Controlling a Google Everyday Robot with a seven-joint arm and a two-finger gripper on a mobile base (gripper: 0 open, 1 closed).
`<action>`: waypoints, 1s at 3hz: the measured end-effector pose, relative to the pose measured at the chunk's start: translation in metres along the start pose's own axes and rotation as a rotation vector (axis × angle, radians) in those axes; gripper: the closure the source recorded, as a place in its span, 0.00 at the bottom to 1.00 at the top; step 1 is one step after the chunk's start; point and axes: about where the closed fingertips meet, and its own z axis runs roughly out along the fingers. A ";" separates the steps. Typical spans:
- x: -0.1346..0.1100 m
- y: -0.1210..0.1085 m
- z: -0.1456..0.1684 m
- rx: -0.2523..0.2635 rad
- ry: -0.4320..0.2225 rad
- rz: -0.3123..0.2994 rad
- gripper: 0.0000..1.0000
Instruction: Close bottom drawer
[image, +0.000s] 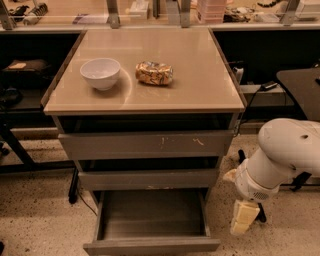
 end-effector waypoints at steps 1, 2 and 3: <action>0.001 0.009 0.017 -0.039 -0.002 -0.015 0.41; 0.001 0.009 0.017 -0.039 -0.002 -0.015 0.65; 0.001 0.009 0.017 -0.039 -0.002 -0.015 0.87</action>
Offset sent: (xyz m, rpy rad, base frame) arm -0.0077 0.0034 -0.0137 0.0068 0.0283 0.0200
